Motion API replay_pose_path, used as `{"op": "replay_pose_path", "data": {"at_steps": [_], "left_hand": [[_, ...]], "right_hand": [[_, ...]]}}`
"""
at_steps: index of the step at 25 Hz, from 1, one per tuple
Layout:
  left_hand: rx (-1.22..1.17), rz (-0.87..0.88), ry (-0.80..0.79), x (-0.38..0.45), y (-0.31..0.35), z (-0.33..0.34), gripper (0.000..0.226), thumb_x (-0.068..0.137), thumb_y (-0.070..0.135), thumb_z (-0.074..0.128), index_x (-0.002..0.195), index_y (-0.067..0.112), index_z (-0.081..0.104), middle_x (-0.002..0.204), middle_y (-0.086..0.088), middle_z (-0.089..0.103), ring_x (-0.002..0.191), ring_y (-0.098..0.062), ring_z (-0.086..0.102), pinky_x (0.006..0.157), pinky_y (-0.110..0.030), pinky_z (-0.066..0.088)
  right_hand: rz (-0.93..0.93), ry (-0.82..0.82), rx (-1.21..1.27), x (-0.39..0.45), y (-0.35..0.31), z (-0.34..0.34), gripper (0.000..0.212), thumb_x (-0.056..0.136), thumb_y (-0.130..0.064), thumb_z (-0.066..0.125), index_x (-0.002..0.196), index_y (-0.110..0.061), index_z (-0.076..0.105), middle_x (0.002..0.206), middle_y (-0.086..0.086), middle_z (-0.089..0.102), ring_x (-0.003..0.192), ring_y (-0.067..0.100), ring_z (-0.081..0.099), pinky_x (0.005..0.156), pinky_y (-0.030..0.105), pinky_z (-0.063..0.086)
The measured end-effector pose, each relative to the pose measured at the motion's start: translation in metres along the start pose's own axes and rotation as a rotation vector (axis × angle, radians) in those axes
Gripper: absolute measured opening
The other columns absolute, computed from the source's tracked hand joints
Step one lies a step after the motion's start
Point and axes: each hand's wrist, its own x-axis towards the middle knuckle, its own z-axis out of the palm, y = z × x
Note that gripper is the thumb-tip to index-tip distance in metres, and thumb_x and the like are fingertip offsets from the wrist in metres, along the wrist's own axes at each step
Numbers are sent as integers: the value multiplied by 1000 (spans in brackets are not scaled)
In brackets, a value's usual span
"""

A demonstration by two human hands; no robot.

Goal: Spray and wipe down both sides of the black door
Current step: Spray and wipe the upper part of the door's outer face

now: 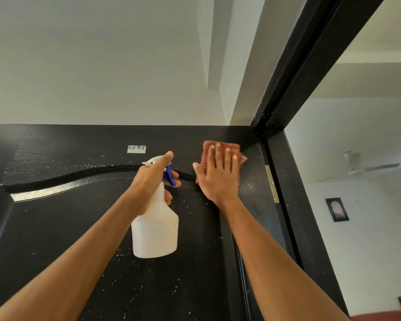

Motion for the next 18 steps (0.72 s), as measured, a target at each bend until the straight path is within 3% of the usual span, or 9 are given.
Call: {"op": "replay_pose_path", "data": {"at_steps": [5, 7, 11, 13, 15, 18], "left_hand": [[-25, -10, 41, -4, 4, -15, 49, 92, 66, 53, 114, 22, 60, 101, -15, 74, 54, -26, 63, 52, -35, 57], [-30, 19, 18, -6, 3, -11, 49, 94, 62, 51, 114, 19, 62, 94, -14, 76, 55, -29, 62, 51, -35, 57], [-33, 39, 0, -8, 7, -11, 52, 97, 59, 50, 125, 16, 58, 94, -14, 75, 51, -26, 63, 45, -31, 55], [-26, 35, 3, -8, 12, -17, 56, 97, 58, 49, 125, 11, 59, 97, -17, 74, 44, -21, 62, 42, -29, 54], [-24, 30, 18, -8, 14, -25, 59, 96, 59, 50, 121, 7, 62, 97, -19, 74, 42, -22, 60, 42, -30, 54], [-33, 23, 41, -7, 17, -35, 58, 95, 61, 52, 114, 8, 66, 92, -18, 76, 44, -26, 58, 44, -32, 55]], "right_hand": [[-565, -152, -186, 27, -36, 4, 71, 107, -61, 15, 164, -26, -9, 172, -1, -14, 158, 24, -16, 127, 48, -11], [-466, -90, -160, 34, -15, 1, 69, 107, -62, 11, 164, -28, -8, 172, -3, -13, 159, 24, -13, 128, 46, -10], [190, 74, -66, 40, 56, -14, 73, 105, -63, 5, 165, -22, -3, 173, 7, -4, 159, 31, -4, 128, 52, -4], [392, 69, -41, 49, 57, -19, 77, 104, -64, 3, 165, -17, -6, 172, 13, -6, 158, 37, -6, 127, 56, -4], [379, 64, -7, 63, 27, -17, 80, 103, -65, 0, 164, -15, -6, 172, 15, -8, 158, 39, -8, 126, 58, -5], [-32, 11, -47, 83, -37, -9, 77, 104, -66, 6, 164, -21, -6, 171, 5, -13, 158, 31, -13, 126, 53, -12]]}}
